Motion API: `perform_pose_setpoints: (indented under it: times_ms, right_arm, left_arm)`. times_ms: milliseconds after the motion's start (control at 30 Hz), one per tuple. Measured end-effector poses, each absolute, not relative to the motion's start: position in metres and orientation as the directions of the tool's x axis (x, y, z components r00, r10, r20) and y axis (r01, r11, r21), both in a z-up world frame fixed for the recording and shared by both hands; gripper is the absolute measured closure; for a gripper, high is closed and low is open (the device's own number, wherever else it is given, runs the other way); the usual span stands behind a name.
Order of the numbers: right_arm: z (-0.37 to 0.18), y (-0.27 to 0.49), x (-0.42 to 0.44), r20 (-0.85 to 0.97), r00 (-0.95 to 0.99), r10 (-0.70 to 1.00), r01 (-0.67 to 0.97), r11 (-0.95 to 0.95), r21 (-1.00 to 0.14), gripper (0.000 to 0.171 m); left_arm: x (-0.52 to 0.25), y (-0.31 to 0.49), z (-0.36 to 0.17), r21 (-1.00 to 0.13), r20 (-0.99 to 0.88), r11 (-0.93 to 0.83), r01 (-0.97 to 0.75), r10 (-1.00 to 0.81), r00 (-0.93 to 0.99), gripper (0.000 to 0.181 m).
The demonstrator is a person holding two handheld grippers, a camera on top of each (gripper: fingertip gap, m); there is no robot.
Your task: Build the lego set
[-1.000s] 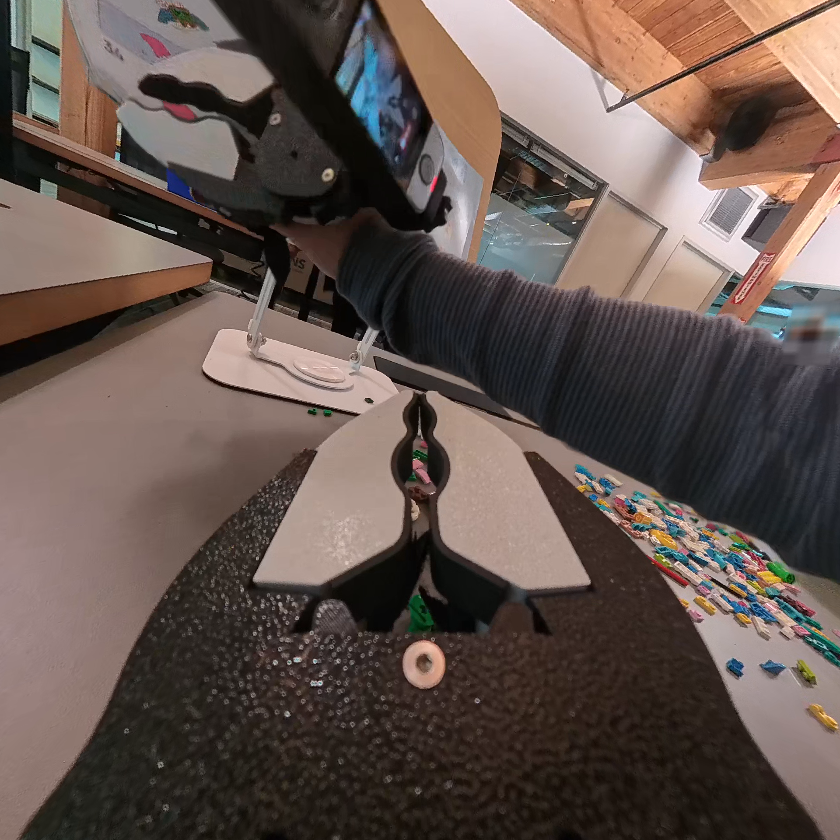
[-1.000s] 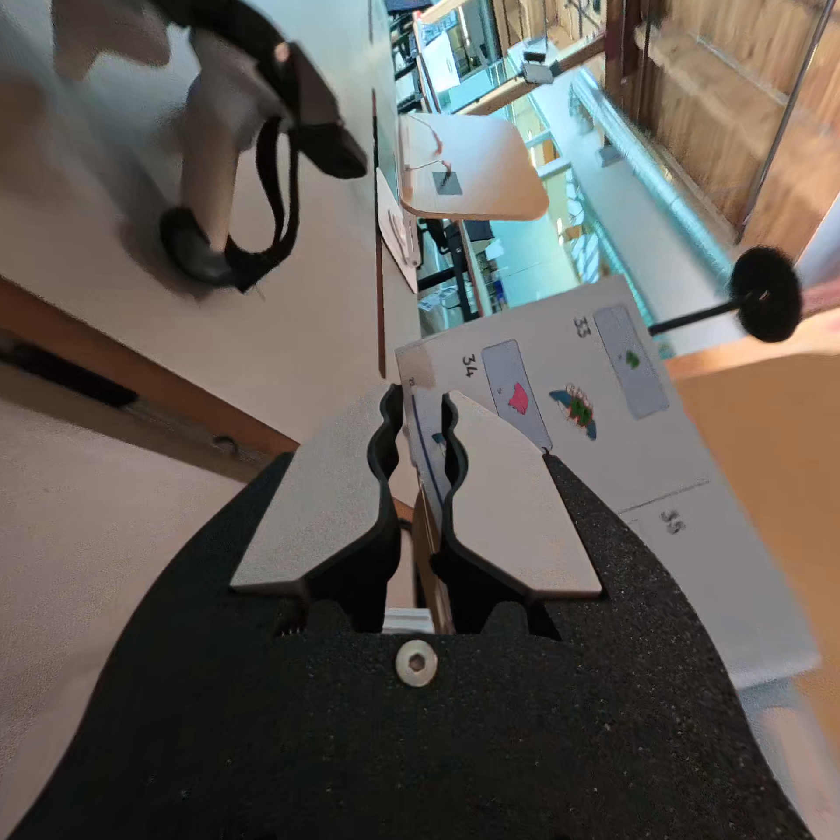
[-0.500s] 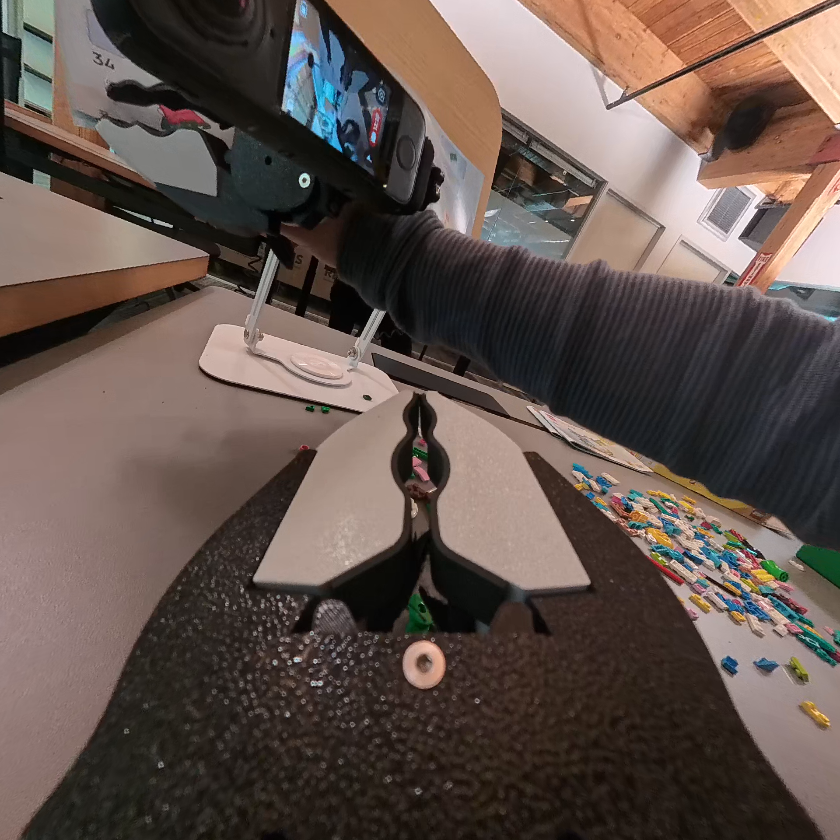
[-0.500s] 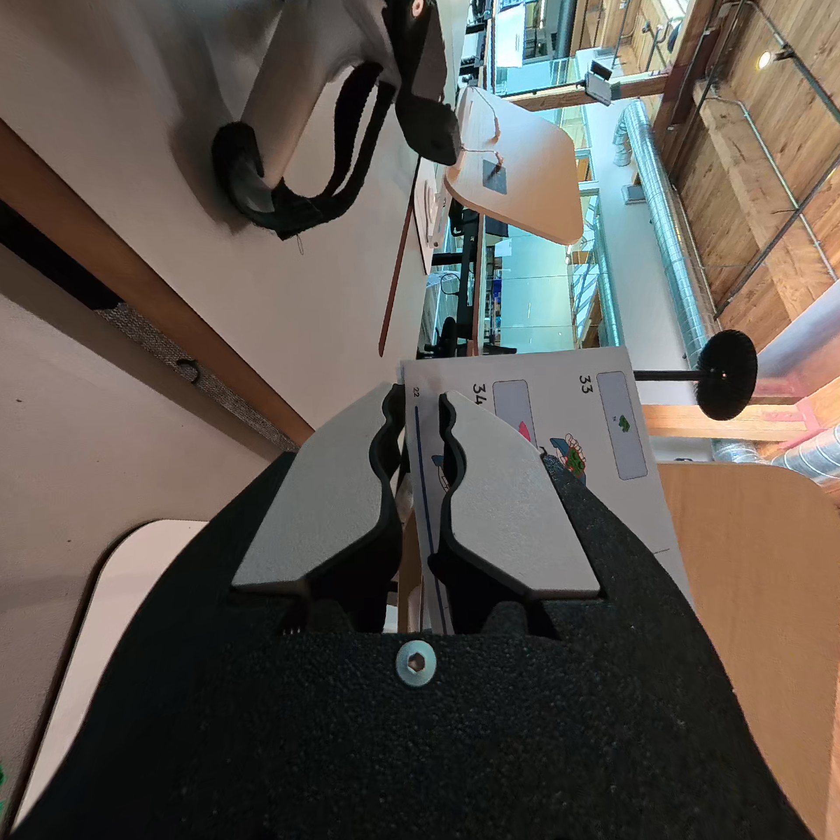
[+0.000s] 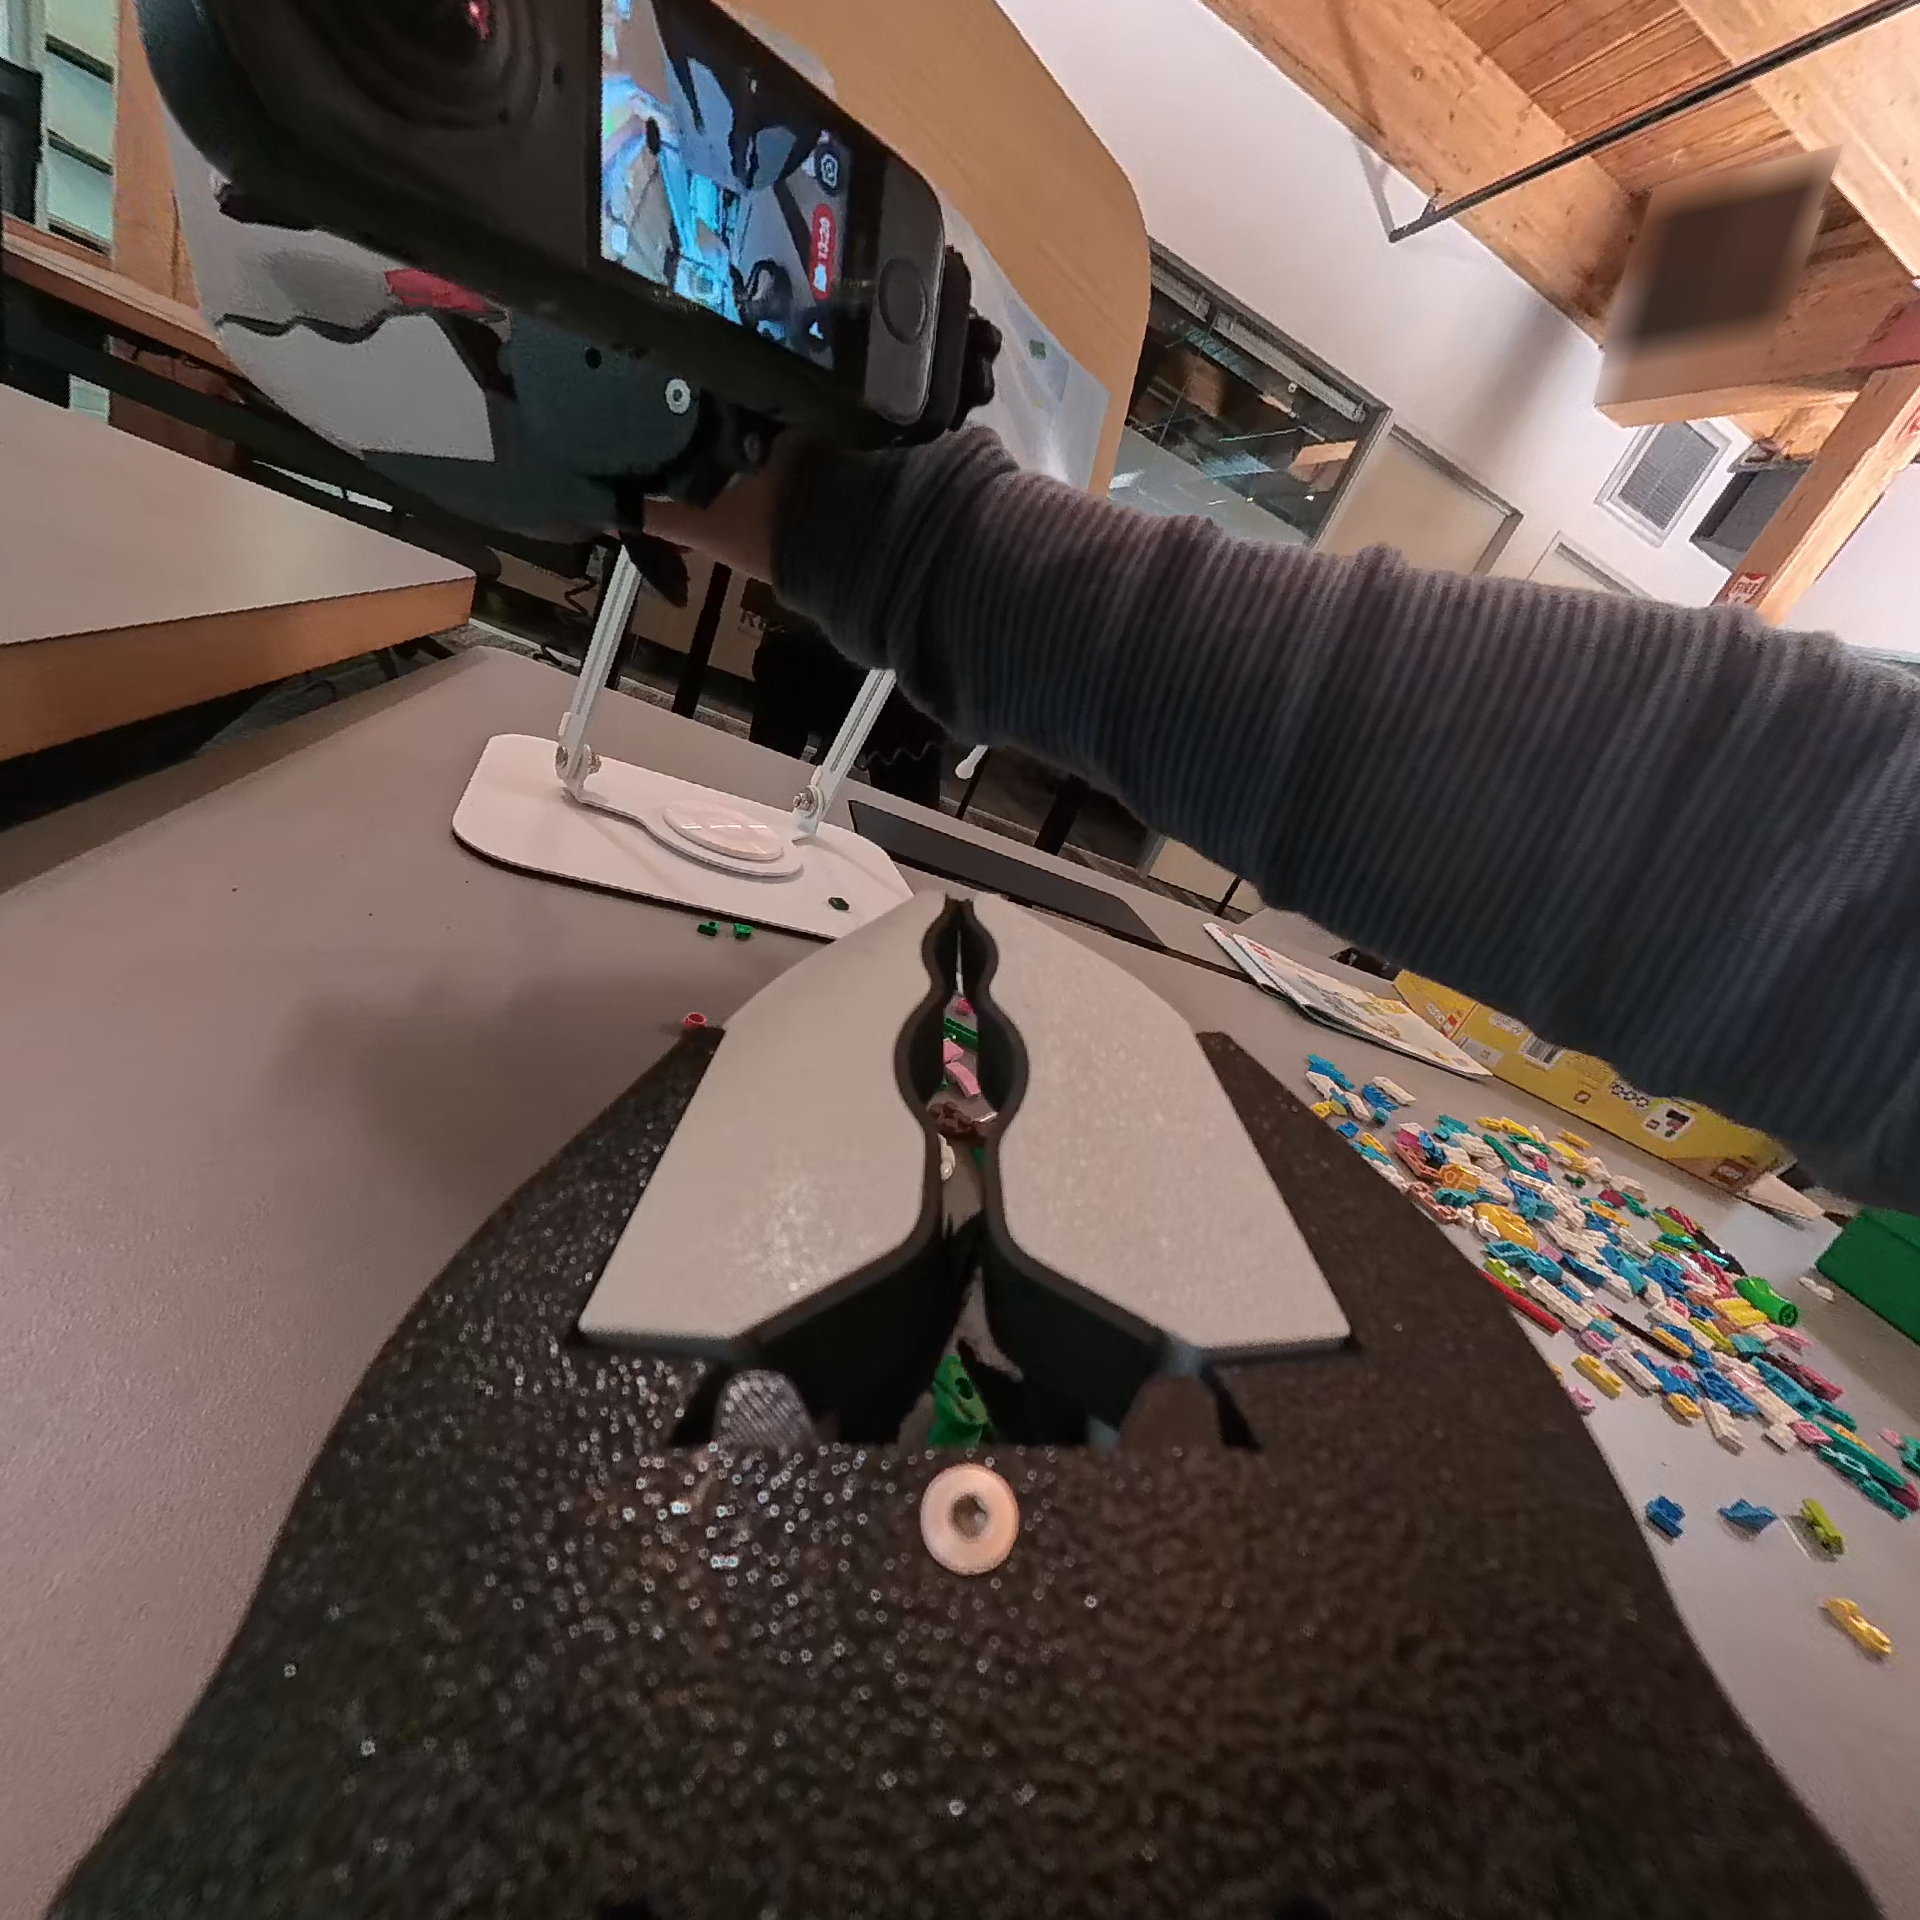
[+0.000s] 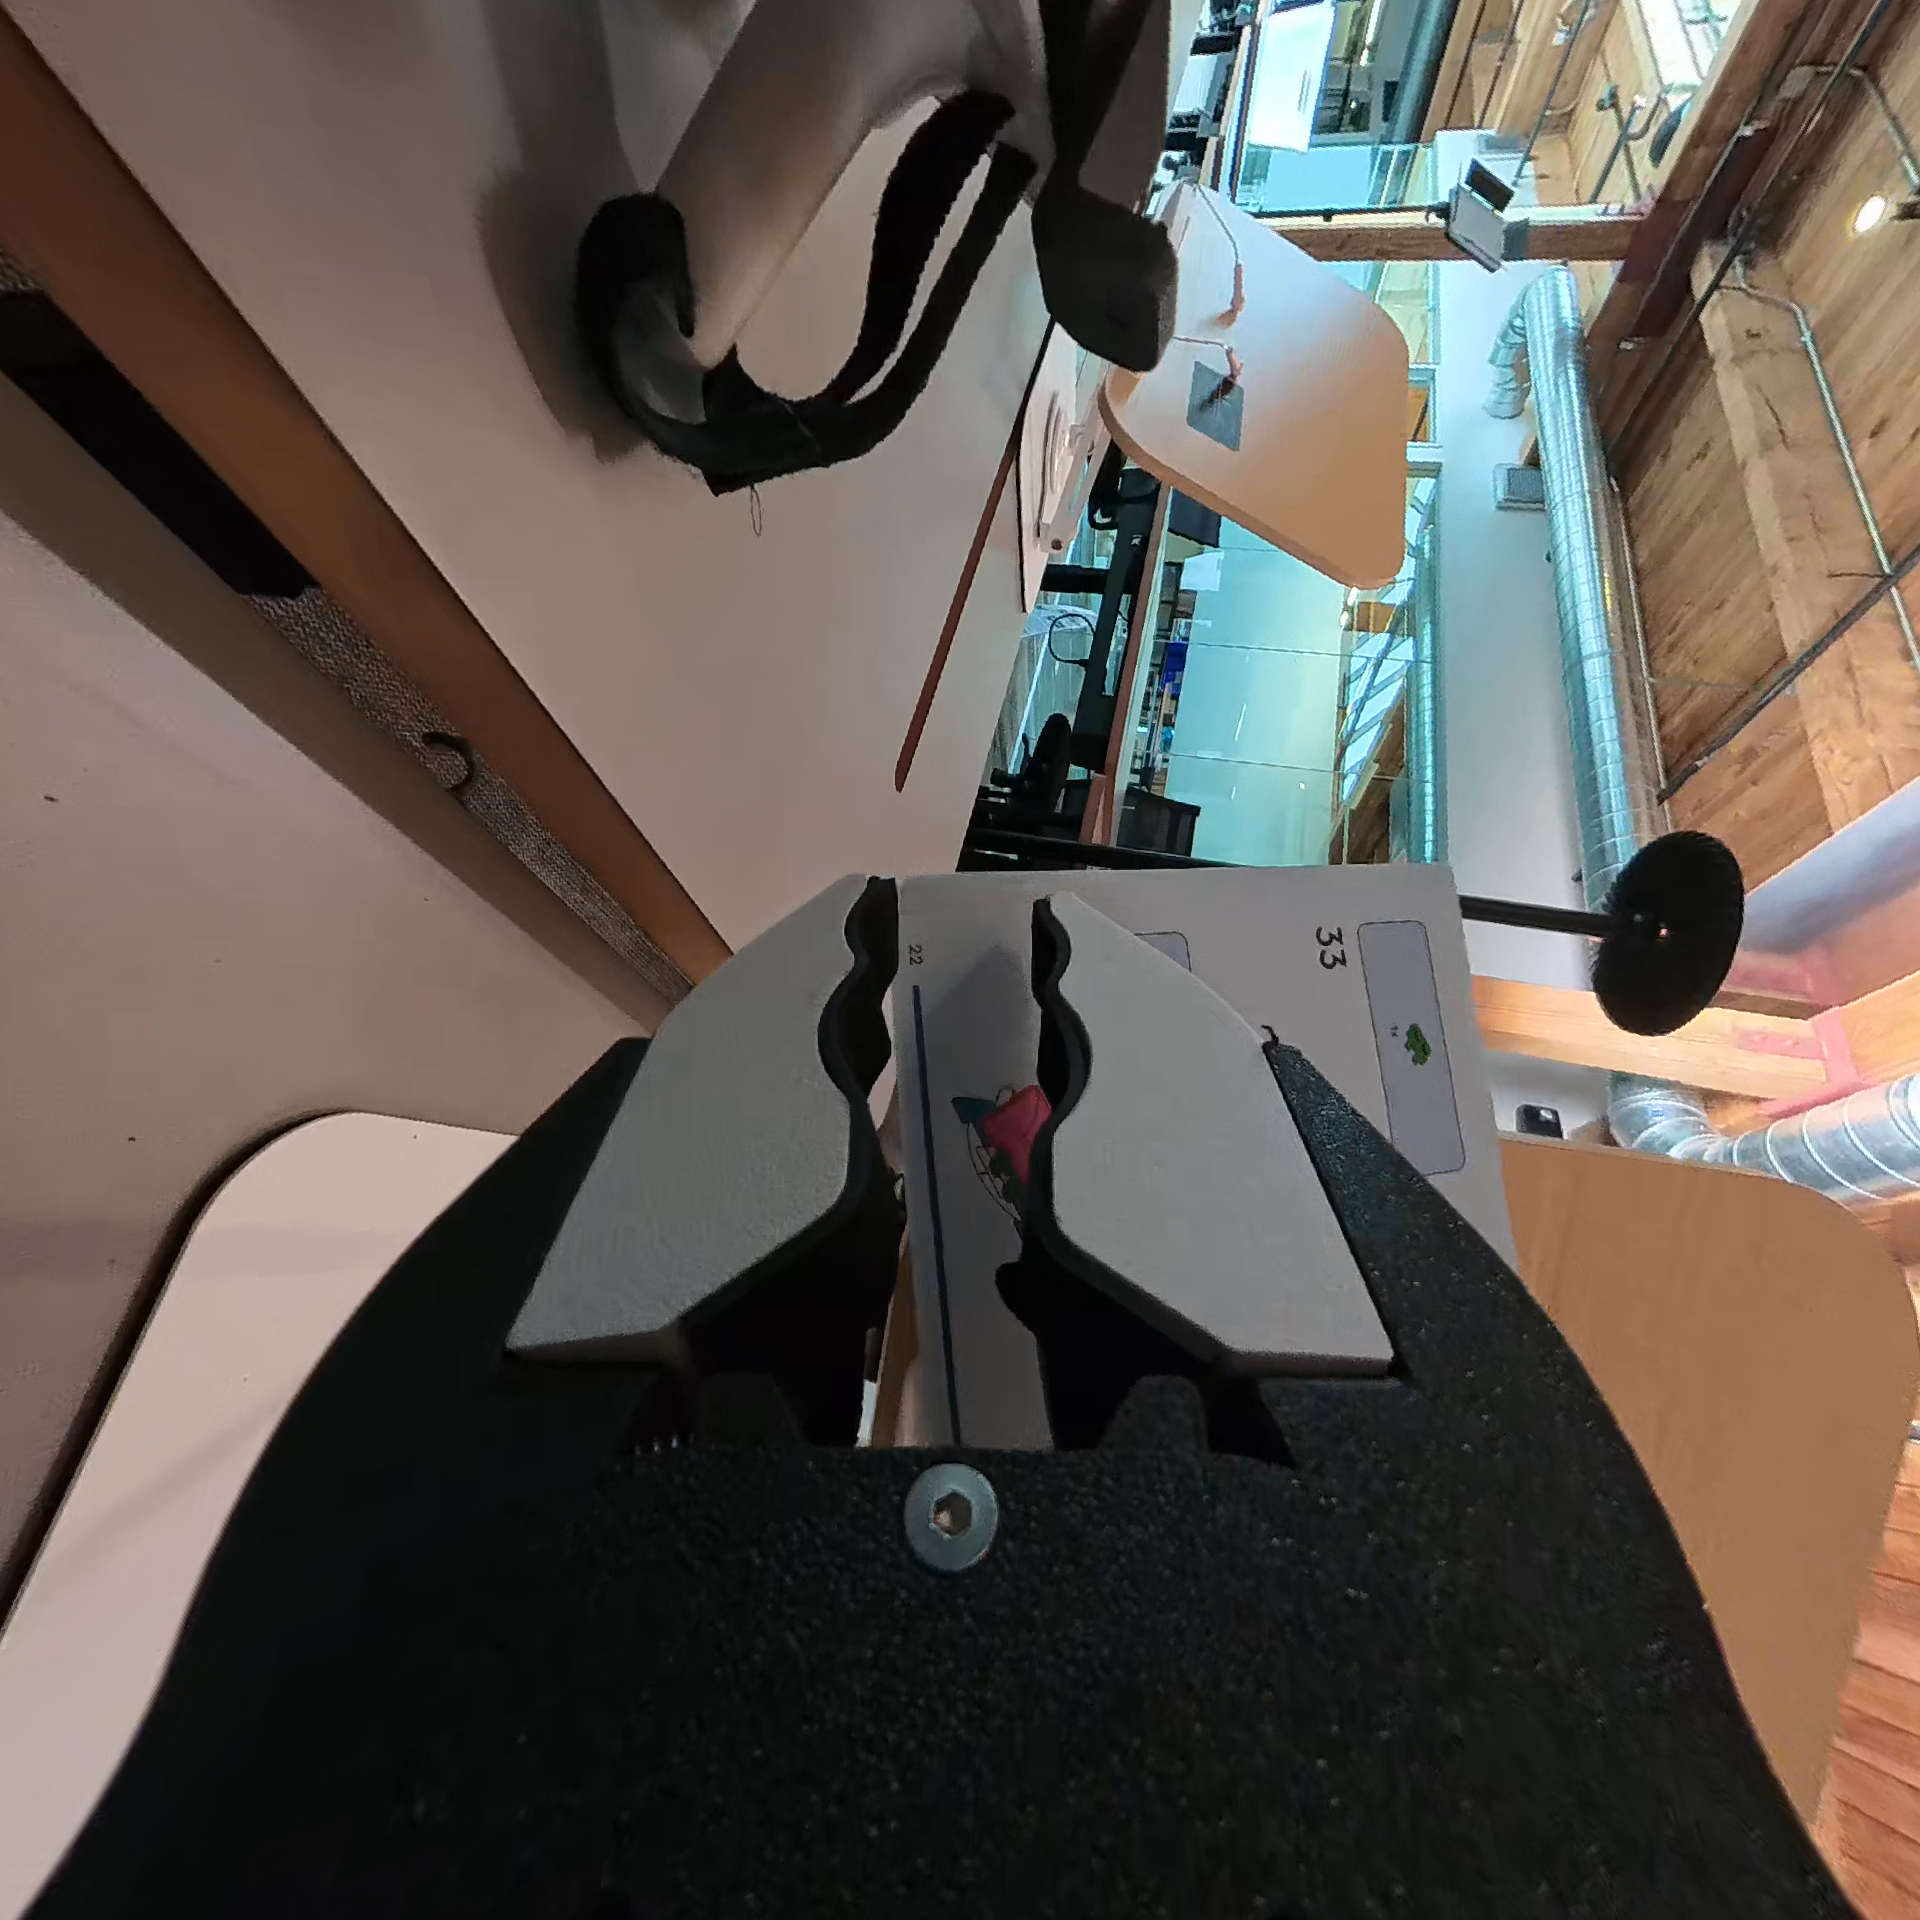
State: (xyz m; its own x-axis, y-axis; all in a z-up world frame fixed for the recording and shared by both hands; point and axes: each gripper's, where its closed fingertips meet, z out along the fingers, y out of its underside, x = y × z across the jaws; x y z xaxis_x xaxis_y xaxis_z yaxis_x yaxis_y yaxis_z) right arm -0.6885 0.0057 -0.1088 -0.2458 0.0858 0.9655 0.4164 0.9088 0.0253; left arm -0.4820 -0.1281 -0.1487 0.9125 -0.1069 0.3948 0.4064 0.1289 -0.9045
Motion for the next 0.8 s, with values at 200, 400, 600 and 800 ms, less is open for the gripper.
perform_pose_setpoints:
  times_ms: [200, 400, 600, 800]
  right_arm:
    - [-0.114, 0.008, -0.687, 0.956, -0.293, 0.032, 0.426, 0.899, 0.1, 0.143]
    - [-0.12, 0.003, -0.68, 0.943, -0.325, -0.07, 0.394, 0.896, 0.202, 0.14]
    - [-0.114, 0.01, -0.676, 0.946, -0.305, -0.108, 0.429, 0.871, 0.238, 0.141]
    - [-0.108, 0.013, -0.673, 0.95, -0.294, -0.104, 0.444, 0.865, 0.233, 0.142]
  left_arm:
    - [-0.482, -0.128, -0.149, -0.904, 0.396, 0.126, 0.407, -0.109, 0.912, 0.181]
    - [-0.482, -0.128, -0.149, -0.904, 0.396, 0.126, 0.408, -0.109, 0.912, 0.181]
    - [-0.481, -0.128, -0.149, -0.906, 0.393, 0.125, 0.405, -0.109, 0.913, 0.181]
    - [-0.481, -0.128, -0.149, -0.905, 0.394, 0.124, 0.406, -0.109, 0.912, 0.181]
